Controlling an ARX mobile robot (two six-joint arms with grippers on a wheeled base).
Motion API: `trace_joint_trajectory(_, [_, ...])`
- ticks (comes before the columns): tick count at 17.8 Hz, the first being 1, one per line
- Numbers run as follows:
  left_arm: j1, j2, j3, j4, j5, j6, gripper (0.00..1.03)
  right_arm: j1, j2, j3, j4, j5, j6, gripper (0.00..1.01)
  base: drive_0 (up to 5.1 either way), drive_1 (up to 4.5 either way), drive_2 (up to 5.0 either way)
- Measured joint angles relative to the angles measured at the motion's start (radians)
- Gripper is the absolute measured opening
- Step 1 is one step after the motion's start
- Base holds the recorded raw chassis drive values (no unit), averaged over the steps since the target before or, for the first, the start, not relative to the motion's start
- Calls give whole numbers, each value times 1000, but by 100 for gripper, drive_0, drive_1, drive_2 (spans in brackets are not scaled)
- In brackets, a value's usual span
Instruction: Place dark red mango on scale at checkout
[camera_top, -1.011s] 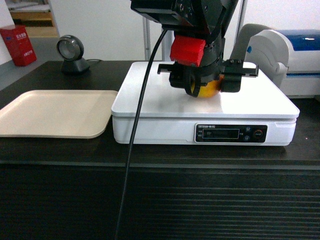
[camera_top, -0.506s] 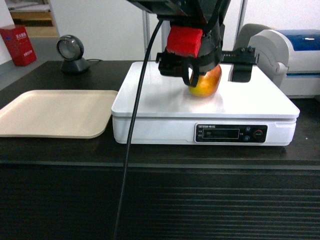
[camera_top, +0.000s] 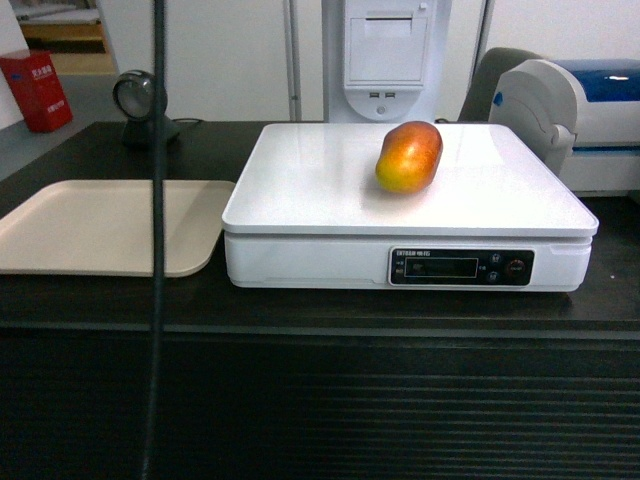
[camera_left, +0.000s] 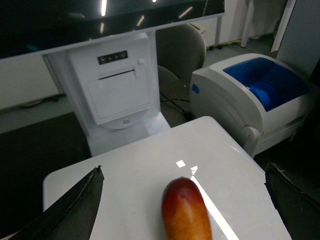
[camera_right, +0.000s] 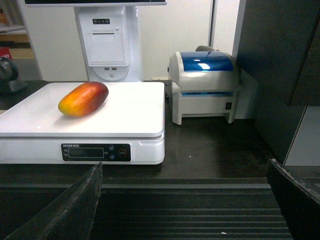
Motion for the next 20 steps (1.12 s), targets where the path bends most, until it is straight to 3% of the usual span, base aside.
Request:
trace_joint_trajectory(4, [175, -332, -391, 109, 2, 51, 98, 0, 0, 0, 0, 0, 0, 98, 0, 0, 0])
trace_joint_trajectory(6, [226, -448, -517, 113, 5, 65, 98, 0, 0, 0, 0, 0, 0, 98, 0, 0, 0])
trace_joint_trajectory(7, [246, -518, -613, 257, -74, 47, 89, 0, 0, 0, 0, 0, 0, 98, 0, 0, 0])
trace_joint_trajectory(8, [283, -621, -740, 343, -94, 22, 76, 0, 0, 0, 0, 0, 0, 98, 0, 0, 0])
trace_joint_trajectory(10, [407, -832, -986, 386, -29, 1, 51, 0, 0, 0, 0, 0, 0, 98, 0, 0, 0])
trace_joint_trajectory(11, [435, -909, -1098, 407, 1, -3, 37, 0, 0, 0, 0, 0, 0, 98, 0, 0, 0])
trace_joint_trajectory(14, [439, -954, -1180, 425, 26, -3, 22, 0, 0, 0, 0, 0, 0, 98, 0, 0, 0])
trace_joint_trajectory(20, [448, -991, -1239, 439, 45, -3, 8, 0, 0, 0, 0, 0, 0, 98, 0, 0, 0])
